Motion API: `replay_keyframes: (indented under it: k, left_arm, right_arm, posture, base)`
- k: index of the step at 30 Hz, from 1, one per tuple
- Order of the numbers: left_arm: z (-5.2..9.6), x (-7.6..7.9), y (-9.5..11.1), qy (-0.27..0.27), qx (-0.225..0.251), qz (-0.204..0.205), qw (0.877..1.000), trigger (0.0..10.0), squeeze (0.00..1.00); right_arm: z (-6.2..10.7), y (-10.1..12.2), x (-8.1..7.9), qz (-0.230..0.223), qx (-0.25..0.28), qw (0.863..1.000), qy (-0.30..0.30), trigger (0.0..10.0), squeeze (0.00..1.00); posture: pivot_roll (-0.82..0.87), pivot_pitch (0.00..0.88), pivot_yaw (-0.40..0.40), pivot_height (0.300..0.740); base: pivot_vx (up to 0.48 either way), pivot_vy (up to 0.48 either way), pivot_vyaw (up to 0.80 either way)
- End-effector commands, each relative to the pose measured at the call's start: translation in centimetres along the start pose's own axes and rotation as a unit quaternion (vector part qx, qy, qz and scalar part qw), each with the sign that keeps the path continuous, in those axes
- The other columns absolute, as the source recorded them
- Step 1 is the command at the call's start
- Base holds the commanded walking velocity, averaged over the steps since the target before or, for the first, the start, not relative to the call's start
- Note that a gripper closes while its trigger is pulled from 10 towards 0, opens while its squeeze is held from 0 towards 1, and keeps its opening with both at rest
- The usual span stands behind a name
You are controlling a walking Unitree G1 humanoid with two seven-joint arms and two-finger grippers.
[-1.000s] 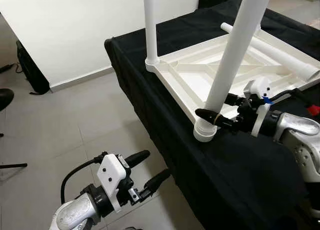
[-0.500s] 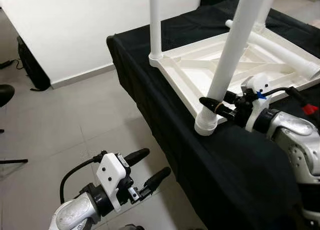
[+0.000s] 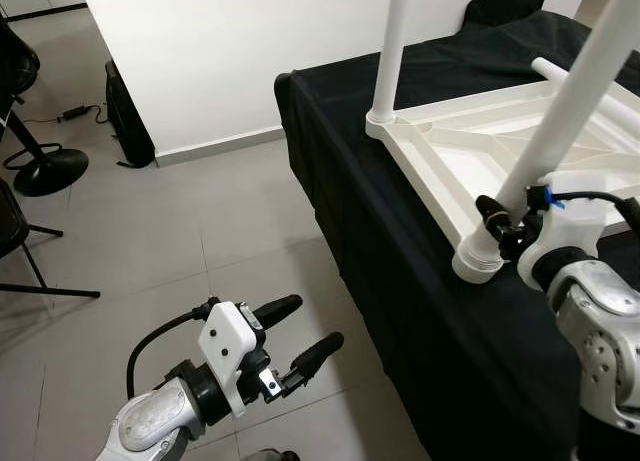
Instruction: Building children table
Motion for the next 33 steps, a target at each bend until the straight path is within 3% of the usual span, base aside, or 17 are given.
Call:
replay_keyframes:
  k: [1, 2, 5, 6, 7, 8, 11, 14, 17, 19, 20, 21, 23, 25, 28, 29, 33]
  left_arm:
    - [0.0, 0.0, -0.3, 0.0, -0.004, 0.002, 1.0, 10.0, 0.0]
    - [0.0, 0.0, -0.3, 0.0, -0.004, 0.002, 1.0, 10.0, 0.0]
    - [0.1, 0.0, -0.4, 0.001, -0.005, 0.001, 1.0, 10.0, 0.0]
    - [0.1, 0.0, -0.4, 0.002, -0.005, 0.001, 1.0, 10.0, 0.0]
    - [0.2, 0.0, -0.4, 0.002, -0.006, 0.001, 1.0, 10.0, 0.0]
    - [0.2, 0.0, -0.4, 0.003, -0.006, 0.001, 1.0, 10.0, 0.0]
    - [0.2, 0.0, -0.4, 0.002, -0.006, 0.001, 1.0, 10.0, 0.0]
    - [0.2, 0.1, -0.5, 0.001, -0.007, 0.002, 1.0, 10.0, 0.0]
    - [0.2, 0.1, -0.5, 0.0, -0.007, 0.002, 1.0, 10.0, 0.0]
    - [0.3, 0.1, -0.5, -0.001, -0.009, 0.002, 1.0, 10.0, 0.0]
    - [0.3, 0.1, -0.5, -0.001, -0.009, 0.002, 1.0, 10.0, 0.0]
    - [0.3, 0.2, -0.4, -0.002, -0.009, 0.002, 1.0, 10.0, 0.0]
    - [0.4, 0.2, -0.4, -0.002, -0.009, 0.002, 1.0, 10.0, 0.0]
    - [0.4, 0.3, -0.4, -0.003, -0.011, 0.003, 1.0, 10.0, 0.0]
    - [0.5, 0.4, -0.4, -0.004, -0.011, 0.003, 1.0, 10.0, 0.0]
    - [0.6, 0.5, -0.4, -0.006, -0.013, 0.003, 1.0, 10.0, 0.0]
    - [0.7, 0.6, -0.3, -0.007, -0.015, 0.003, 1.0, 10.0, 0.0]
  right_arm:
    - [0.2, -3.5, 2.4, -0.009, -0.093, 0.993, -0.078, 0.0, 0.0]
    - [0.0, -3.4, 1.5, -0.015, -0.091, 0.994, -0.064, 0.0, 0.0]
    - [-0.3, -3.3, 0.5, -0.021, -0.089, 0.995, -0.045, 0.0, 0.0]
    - [-0.4, -3.0, -0.3, -0.02, -0.082, 0.996, -0.025, 10.0, 0.0]
    - [-0.6, -2.6, -0.8, -0.022, -0.07, 0.997, -0.014, 10.0, 0.0]
    - [-0.8, -2.1, -1.0, -0.023, -0.052, 0.998, 0.007, 10.0, 1.0]
    - [-0.8, -1.7, -1.2, -0.024, -0.043, 0.999, 0.019, 10.0, 1.0]
    - [-1.3, -0.1, -0.6, -0.03, 0.001, 0.999, 0.045, 10.0, 1.0]
    - [-1.8, 1.6, 0.6, -0.033, 0.043, 0.995, 0.085, 10.0, 1.0]
    - [-2.1, 3.3, 2.4, -0.004, 0.081, 0.985, 0.152, 10.0, 1.0]
    - [-2.1, 3.3, 2.4, -0.004, 0.081, 0.985, 0.152, 10.0, 1.0]
    - [-1.8, 3.9, 3.4, 0.011, 0.094, 0.974, 0.208, 10.0, 1.0]
    - [-1.5, 4.0, 3.4, 0.011, 0.097, 0.968, 0.233, 10.0, 1.0]
    - [-1.0, 4.0, 4.2, 0.029, 0.098, 0.951, 0.292, 10.0, 1.0]
    - [-0.9, 3.7, 4.7, 0.033, 0.093, 0.944, 0.316, 10.0, 1.0]
    - [-0.7, 3.4, 5.4, 0.048, 0.08, 0.926, 0.365, 10.0, 1.0]
    - [-0.9, 3.6, 5.5, 0.048, 0.08, 0.915, 0.392, 10.0, 1.0]
  posture:
    - [-0.08, 0.178, 0.005, 0.74]
    - [-0.07, 0.176, 0.002, 0.74]
    - [-0.07, 0.175, 0.002, 0.74]
    - [-0.06, 0.178, 0.002, 0.74]
    - [-0.06, 0.178, 0.002, 0.74]
    - [-0.06, 0.18, 0.002, 0.74]
    - [-0.06, 0.18, 0.002, 0.74]
    - [-0.06, 0.183, 0.006, 0.74]
    - [-0.06, 0.184, 0.009, 0.74]
    - [-0.05, 0.186, 0.006, 0.74]
    - [-0.05, 0.186, 0.006, 0.74]
    - [-0.04, 0.188, 0.004, 0.74]
    - [-0.04, 0.188, 0.004, 0.74]
    - [-0.04, 0.192, 0.005, 0.74]
    - [-0.03, 0.195, 0.005, 0.74]
    - [-0.02, 0.2, 0.006, 0.74]
    - [-0.01, 0.204, 0.008, 0.74]
  base:
    - [0.0, 0.0, 0.0]
    - [0.0, 0.0, 0.0]
    - [0.0, 0.0, 0.0]
    - [0.0, 0.0, 0.0]
    - [0.0, 0.0, 0.0]
    - [0.0, 0.0, 0.0]
    - [0.0, 0.0, 0.0]
    - [0.0, 0.0, 0.0]
    - [0.0, 0.0, 0.0]
    - [0.0, 0.0, 0.0]
    - [0.0, 0.0, 0.0]
    - [0.0, 0.0, 0.0]
    - [0.0, 0.0, 0.0]
    - [0.0, 0.0, 0.0]
    - [0.0, 0.0, 0.0]
    - [0.0, 0.0, 0.0]
    - [0.0, 0.0, 0.0]
Point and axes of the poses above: a point about 5 cm out from each wrist's last joint towards the gripper, its own z axis pointing back from the gripper into the wrist, its own y axis along the axis of the wrist's last joint, x = y × z, the point moved 2 cm from there along -z, pointing out of the wrist towards the gripper, and after that the axes turned 9 degrees about z, right-handed, at the moved point
